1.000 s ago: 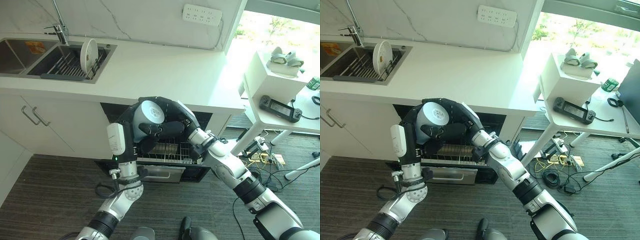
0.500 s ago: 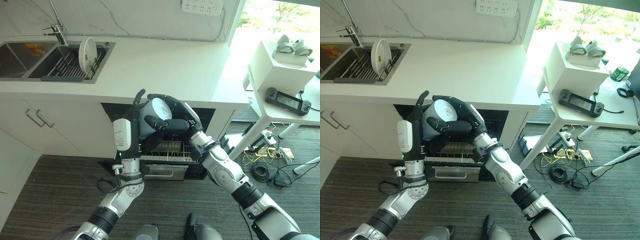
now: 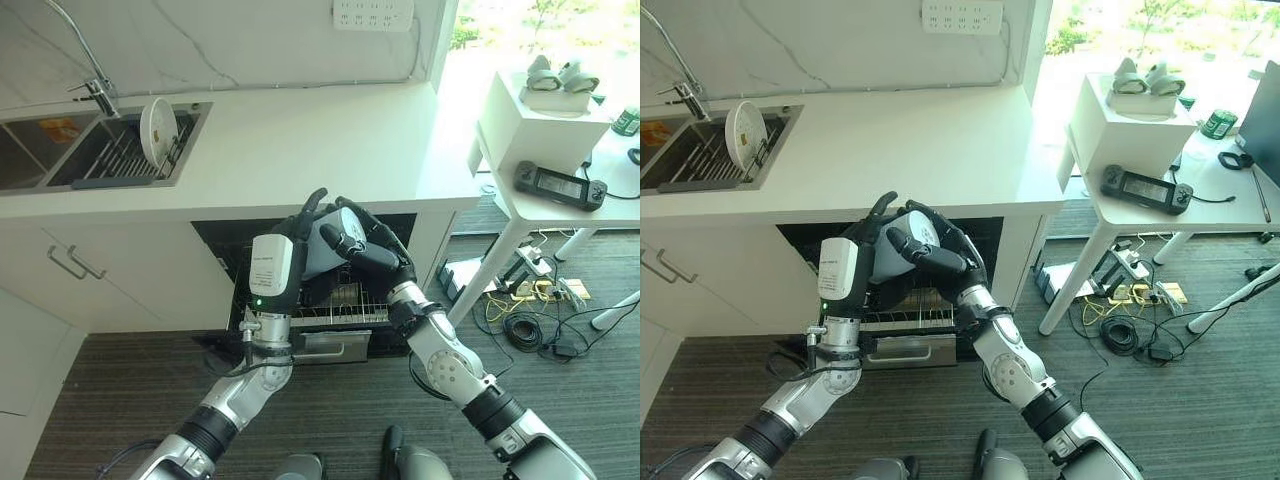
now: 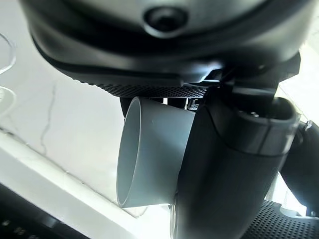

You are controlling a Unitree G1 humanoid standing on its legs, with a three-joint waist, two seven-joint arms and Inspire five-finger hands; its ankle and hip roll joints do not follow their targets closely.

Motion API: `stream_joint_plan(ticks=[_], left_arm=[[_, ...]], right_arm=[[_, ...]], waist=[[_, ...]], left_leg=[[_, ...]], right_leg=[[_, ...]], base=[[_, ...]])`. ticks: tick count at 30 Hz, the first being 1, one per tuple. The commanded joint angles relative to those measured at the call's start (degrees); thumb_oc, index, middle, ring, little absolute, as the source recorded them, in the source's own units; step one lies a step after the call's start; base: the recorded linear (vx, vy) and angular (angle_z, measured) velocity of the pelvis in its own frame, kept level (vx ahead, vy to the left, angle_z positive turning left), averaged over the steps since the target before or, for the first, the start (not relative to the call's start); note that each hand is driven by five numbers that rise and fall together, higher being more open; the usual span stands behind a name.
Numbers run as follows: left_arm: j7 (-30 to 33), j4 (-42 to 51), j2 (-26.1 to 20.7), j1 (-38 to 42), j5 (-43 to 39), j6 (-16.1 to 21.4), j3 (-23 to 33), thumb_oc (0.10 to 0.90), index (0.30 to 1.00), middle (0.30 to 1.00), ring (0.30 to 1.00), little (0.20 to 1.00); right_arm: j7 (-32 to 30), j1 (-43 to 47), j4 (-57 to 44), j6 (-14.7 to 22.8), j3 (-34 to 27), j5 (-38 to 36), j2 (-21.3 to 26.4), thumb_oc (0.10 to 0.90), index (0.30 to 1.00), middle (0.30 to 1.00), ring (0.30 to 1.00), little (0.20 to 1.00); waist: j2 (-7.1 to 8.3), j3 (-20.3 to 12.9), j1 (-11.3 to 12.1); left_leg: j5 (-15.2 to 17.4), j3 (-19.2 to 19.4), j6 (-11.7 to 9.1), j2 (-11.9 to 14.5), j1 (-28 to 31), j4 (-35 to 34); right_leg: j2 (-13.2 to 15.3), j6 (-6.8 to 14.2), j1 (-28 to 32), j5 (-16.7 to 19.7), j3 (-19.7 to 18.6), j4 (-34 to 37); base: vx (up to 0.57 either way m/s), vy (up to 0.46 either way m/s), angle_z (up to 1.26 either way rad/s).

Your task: Place the dishes in the dishwasher.

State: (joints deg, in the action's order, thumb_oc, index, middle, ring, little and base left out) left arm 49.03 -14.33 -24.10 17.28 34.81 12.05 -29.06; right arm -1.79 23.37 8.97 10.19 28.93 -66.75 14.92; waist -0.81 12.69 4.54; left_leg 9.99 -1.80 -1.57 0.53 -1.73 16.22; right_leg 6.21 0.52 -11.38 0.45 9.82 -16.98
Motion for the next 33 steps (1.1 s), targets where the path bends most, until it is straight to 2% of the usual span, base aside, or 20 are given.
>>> stream_joint_plan(ticks=[1,7,14,23,28,29,30,33], left_arm=[[2.4,5.6,-2.0,5.9,-0.3,0.3,1.1,0.800,0.900,0.900,0.900,0.900],[1.4,6.8,-3.4,5.0,-0.3,-2.0,1.3,0.800,0.900,0.900,0.900,0.900],[1.6,6.7,-3.5,5.1,0.0,-2.7,1.6,0.800,0.900,0.900,0.900,0.900],[1.6,7.4,-4.5,4.2,-0.5,-5.0,3.3,0.800,0.900,0.900,0.900,0.900],[1.9,7.5,-5.1,3.4,-1.4,-4.6,4.1,0.800,0.900,0.900,0.900,0.900],[1.3,7.5,-5.1,3.6,-1.1,-4.8,4.1,0.508,0.462,0.462,0.462,0.462],[0.2,7.7,-5.2,3.8,0.2,-5.3,4.0,0.400,0.300,0.300,0.300,0.300],[-0.1,7.6,-5.2,4.1,-0.3,-5.5,3.7,0.400,0.300,0.300,0.300,0.300]], right_arm=[[3.0,2.8,-9.7,8.9,-6.8,-7.7,-5.4,0.400,0.300,0.300,0.300,0.300],[3.8,-0.9,-7.5,11.4,-10.7,-11.5,-4.5,0.400,0.300,0.300,0.300,0.300],[3.9,-0.9,-6.6,13.1,-12.1,-12.3,-4.7,0.400,0.300,0.300,0.300,0.300],[3.1,-1.7,-6.1,18.2,-15.6,-14.4,-4.7,0.400,0.300,0.300,0.300,0.300],[3.3,-2.1,-6.1,18.9,-17.4,-15.1,-3.9,0.400,0.300,0.300,0.300,0.300],[3.5,-2.1,-6.1,18.7,-17.6,-15.1,-3.8,0.400,0.300,0.300,0.300,0.300],[3.7,-2.0,-5.9,18.3,-17.6,-15.0,-3.8,0.400,0.300,0.300,0.300,0.300],[4.3,-2.1,-6.0,17.4,-17.3,-14.9,-3.7,0.400,0.300,0.300,0.300,0.300]], waist=[[1.11,-3.2,-0.1],[0.50,-3.3,-1.2],[0.36,-3.3,-1.4],[-0.03,-3.4,-1.7],[-0.04,-3.5,-1.9],[-0.04,-3.5,-1.9],[-0.05,-3.5,-1.9],[-0.03,-3.6,-2.1]], left_leg=[[5.9,2.6,3.0,-0.3,-0.9,1.0],[5.8,3.0,3.1,-0.3,-0.7,1.0],[5.7,3.1,3.0,-0.1,-0.7,1.0],[5.7,3.3,2.9,0.0,-0.5,1.0],[5.7,3.4,2.9,0.0,-0.5,1.0],[5.7,3.5,2.9,0.0,-0.5,1.0],[5.7,3.4,2.9,0.0,-0.5,1.0],[5.7,3.3,2.9,-0.2,-0.6,1.0]], right_leg=[[3.1,8.3,6.0,-10.1,-3.6,-0.2],[2.9,8.2,6.0,-10.2,-3.8,-0.2],[2.8,8.1,6.1,-10.3,-3.7,-0.2],[2.7,8.0,6.4,-10.5,-3.7,-0.2],[2.7,8.0,6.4,-10.5,-3.6,-0.2],[2.7,8.1,6.4,-10.5,-3.7,-0.2],[2.7,8.1,6.4,-10.5,-3.7,-0.2],[2.7,8.1,6.2,-10.4,-3.9,-0.2]], base=[[0.02,0.032,-0.02],[0.01,0.020,-0.05],[0.00,0.000,0.00],[0.00,0.000,0.00],[0.00,0.000,0.00],[0.00,0.000,0.00],[0.00,0.000,0.00],[0.00,0.000,0.00]])
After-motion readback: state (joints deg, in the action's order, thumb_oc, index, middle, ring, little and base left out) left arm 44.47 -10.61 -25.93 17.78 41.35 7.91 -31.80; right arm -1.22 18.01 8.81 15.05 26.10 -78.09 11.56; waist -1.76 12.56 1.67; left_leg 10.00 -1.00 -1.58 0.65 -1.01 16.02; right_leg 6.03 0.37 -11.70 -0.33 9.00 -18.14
